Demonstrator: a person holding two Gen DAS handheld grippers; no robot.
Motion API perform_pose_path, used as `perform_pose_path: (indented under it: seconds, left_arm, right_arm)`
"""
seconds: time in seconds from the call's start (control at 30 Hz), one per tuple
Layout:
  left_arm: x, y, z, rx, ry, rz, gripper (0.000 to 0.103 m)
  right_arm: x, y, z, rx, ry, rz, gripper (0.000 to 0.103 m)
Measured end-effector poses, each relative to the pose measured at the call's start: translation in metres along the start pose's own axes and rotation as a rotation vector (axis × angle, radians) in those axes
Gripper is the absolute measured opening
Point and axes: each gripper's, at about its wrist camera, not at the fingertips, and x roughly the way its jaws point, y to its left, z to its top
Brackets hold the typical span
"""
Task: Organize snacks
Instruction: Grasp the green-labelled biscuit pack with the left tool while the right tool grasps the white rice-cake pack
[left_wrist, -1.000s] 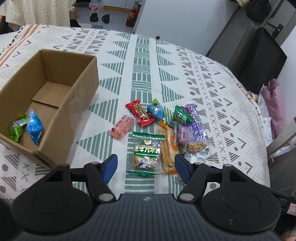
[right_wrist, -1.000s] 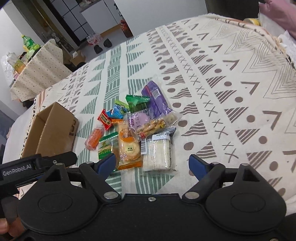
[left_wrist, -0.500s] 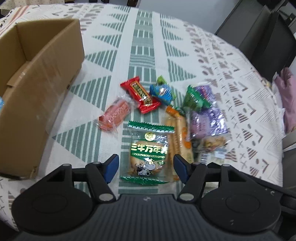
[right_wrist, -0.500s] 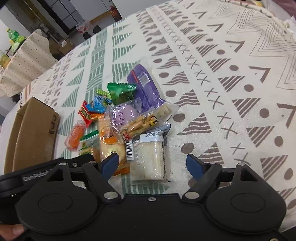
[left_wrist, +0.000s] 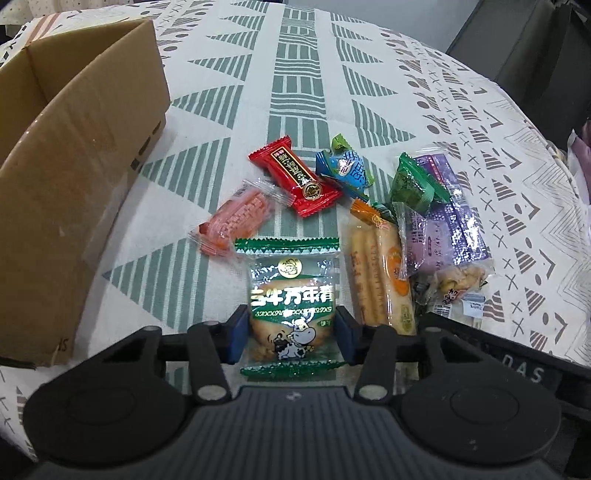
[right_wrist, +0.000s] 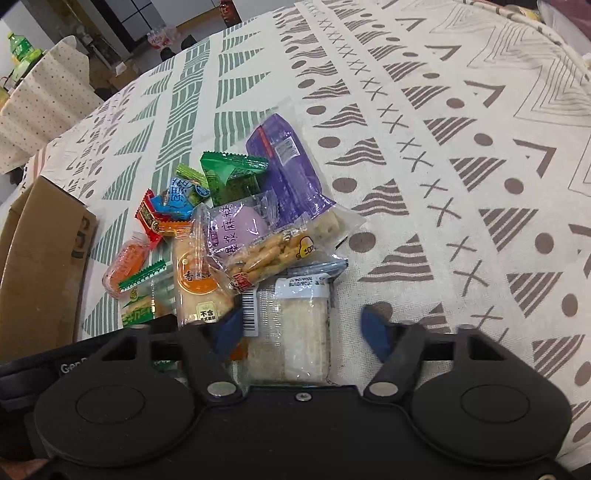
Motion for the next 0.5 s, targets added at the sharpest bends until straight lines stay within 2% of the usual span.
perform_pose_path:
  seconds: [0.17, 0.5]
  left_arm:
    - [-0.012, 0.004, -0.004, -0.007, -0.014, -0.015, 0.047]
    - [-0.055, 0.017, -0.008, -0.013, -0.077, -0.038, 0.047]
  right_arm:
    - [-0.007, -0.002, -0.002, 0.016, -0.013, 0.025, 0.045]
    - [-0.044, 0.007, -0.008, 0.037, -0.08, 0.075, 0.043]
